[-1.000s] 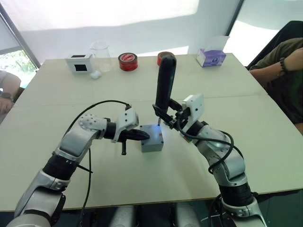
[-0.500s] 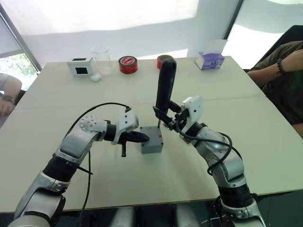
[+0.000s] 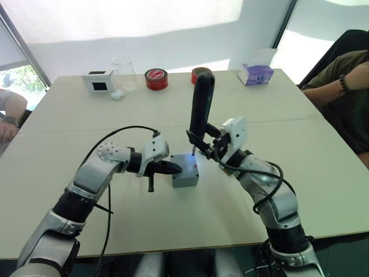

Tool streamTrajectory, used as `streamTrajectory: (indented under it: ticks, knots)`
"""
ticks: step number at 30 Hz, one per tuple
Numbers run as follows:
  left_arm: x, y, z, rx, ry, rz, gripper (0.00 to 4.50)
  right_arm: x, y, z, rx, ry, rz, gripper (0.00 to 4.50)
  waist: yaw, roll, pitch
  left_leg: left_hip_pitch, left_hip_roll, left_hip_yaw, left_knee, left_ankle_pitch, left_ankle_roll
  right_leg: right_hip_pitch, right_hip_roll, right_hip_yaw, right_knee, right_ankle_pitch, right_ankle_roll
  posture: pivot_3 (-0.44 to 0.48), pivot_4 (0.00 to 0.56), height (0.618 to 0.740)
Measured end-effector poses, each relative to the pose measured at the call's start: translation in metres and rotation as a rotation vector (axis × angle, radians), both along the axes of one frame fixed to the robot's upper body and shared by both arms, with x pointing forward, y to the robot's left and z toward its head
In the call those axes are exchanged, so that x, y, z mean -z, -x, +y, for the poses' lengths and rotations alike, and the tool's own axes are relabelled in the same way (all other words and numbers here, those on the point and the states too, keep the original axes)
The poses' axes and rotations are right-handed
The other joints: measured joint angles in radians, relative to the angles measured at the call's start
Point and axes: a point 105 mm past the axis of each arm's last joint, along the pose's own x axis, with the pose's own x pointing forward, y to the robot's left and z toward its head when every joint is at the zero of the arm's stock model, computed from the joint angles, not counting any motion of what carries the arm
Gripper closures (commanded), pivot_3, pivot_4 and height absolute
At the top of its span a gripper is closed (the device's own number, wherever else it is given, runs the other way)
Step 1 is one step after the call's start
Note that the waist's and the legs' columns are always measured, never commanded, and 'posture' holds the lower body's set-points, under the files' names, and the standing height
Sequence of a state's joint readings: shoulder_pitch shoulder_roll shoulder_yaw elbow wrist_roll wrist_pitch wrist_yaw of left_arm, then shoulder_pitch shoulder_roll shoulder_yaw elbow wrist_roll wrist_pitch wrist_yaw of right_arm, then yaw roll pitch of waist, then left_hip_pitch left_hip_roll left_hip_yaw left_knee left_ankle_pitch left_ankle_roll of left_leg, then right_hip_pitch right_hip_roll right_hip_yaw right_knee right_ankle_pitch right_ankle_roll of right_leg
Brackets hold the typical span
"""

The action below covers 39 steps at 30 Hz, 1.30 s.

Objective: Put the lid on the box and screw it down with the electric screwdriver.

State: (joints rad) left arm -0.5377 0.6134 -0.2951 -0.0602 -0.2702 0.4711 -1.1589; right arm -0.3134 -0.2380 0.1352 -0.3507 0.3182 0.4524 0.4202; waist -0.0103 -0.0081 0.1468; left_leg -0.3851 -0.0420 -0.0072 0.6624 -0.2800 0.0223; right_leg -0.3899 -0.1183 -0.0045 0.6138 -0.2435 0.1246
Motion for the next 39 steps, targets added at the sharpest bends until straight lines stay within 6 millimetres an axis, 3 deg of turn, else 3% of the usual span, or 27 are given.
streamTrajectory:
  ticks: [5,11,14,17,19,21,24,25,26,27,28,31,39]
  knots:
    - [0.001,0.001,0.0,-0.003,0.013,0.001,4.5,-0.008,0.001,-0.003,-0.023,0.031,-0.017,2.73,0.002,0.0,0.0,-0.003,0.0,0.0,0.0,0.0,0.0,-0.003,-0.001,0.0,-0.001,0.0,0.0,0.0,0.15,0.74]
    - [-0.003,-0.002,0.001,-0.062,0.106,0.018,4.5,-0.032,-0.004,-0.012,-0.073,0.059,0.02,2.73,0.005,0.004,0.006,-0.016,-0.001,0.0,0.0,0.0,0.0,-0.011,-0.002,0.0,0.0,0.001,-0.001,0.0,0.15,0.74]
    - [-0.006,-0.004,0.008,-0.104,0.155,0.036,4.5,-0.06,-0.01,-0.027,-0.046,0.049,0.001,2.73,0.005,0.005,0.008,-0.026,-0.001,0.0,0.002,0.002,-0.002,-0.023,-0.001,0.0,0.003,0.004,0.002,0.0,0.15,0.74]
    - [-0.01,-0.005,0.015,-0.134,0.198,0.067,4.5,-0.105,-0.015,-0.042,-0.033,-0.047,-0.006,2.73,-0.001,0.007,0.019,-0.027,-0.001,0.0,0.0,0.002,-0.003,-0.024,-0.001,0.0,0.003,0.004,0.002,0.0,0.15,0.74]
    - [-0.017,-0.001,0.016,-0.131,0.228,0.084,4.5,-0.131,-0.017,-0.052,-0.039,-0.084,0.054,2.73,-0.003,0.007,0.023,-0.028,0.0,0.0,0.0,0.002,-0.003,-0.026,-0.001,0.0,0.003,0.003,0.002,0.0,0.15,0.74]
    - [-0.026,0.004,0.021,-0.127,0.251,0.088,4.5,-0.145,-0.019,-0.066,-0.014,-0.082,0.141,2.73,-0.003,0.007,0.023,-0.031,0.001,0.0,-0.001,0.002,-0.003,-0.028,-0.001,0.0,0.003,0.003,0.002,0.0,0.15,0.74]
    - [-0.047,0.018,0.036,-0.112,0.25,0.067,4.5,-0.128,-0.03,-0.109,0.16,0.019,0.391,2.73,0.001,0.007,0.023,-0.04,0.001,-0.001,0.0,0.003,-0.005,-0.036,-0.003,0.0,0.002,0.004,0.001,0.0,0.15,0.74]
    - [-0.048,0.019,0.036,-0.112,0.25,0.067,4.5,-0.126,-0.031,-0.111,0.168,0.023,0.408,2.73,0.002,0.007,0.023,-0.04,0.001,-0.001,0.0,0.003,-0.005,-0.036,-0.003,0.0,0.002,0.004,0.001,0.0,0.15,0.74]
    - [-0.053,0.025,0.037,-0.097,0.25,0.063,4.5,-0.101,-0.033,-0.135,0.253,0.05,0.575,2.73,0.003,0.008,0.024,-0.042,-0.001,0.001,0.0,0.003,-0.005,-0.037,-0.004,0.0,0.001,0.004,0.0,0.0,0.15,0.74]
    - [-0.054,0.032,0.033,-0.072,0.247,0.081,4.5,-0.081,-0.029,-0.143,0.253,0.111,0.686,2.73,-0.002,0.011,0.028,-0.043,-0.003,0.003,0.001,0.003,-0.003,-0.038,-0.003,0.0,0.0,0.004,0.001,0.0,0.15,0.74]
    - [-0.055,0.042,0.032,-0.042,0.22,0.085,4.5,-0.063,-0.021,-0.163,0.306,0.192,0.794,2.73,0.001,0.01,0.03,-0.043,-0.002,0.002,0.001,0.002,-0.002,-0.037,-0.002,-0.001,0.0,0.004,0.001,0.0,0.15,0.74]
    - [-0.051,0.049,0.037,-0.046,0.174,0.112,4.5,-0.028,-0.009,-0.206,0.463,0.268,0.993,2.73,-0.001,0.013,0.035,-0.043,-0.003,0.005,0.002,0.001,-0.001,-0.037,-0.003,0.0,-0.001,0.004,0.001,0.0,0.15,0.74]
    - [-0.045,0.058,0.02,-0.007,0.201,0.136,4.5,0.02,0.005,-0.21,0.418,0.302,1.275,2.73,-0.005,0.012,0.036,-0.041,0.001,0.005,0.003,0.002,-0.001,-0.037,0.002,0.0,0.002,0.004,0.002,0.0,0.15,0.74]
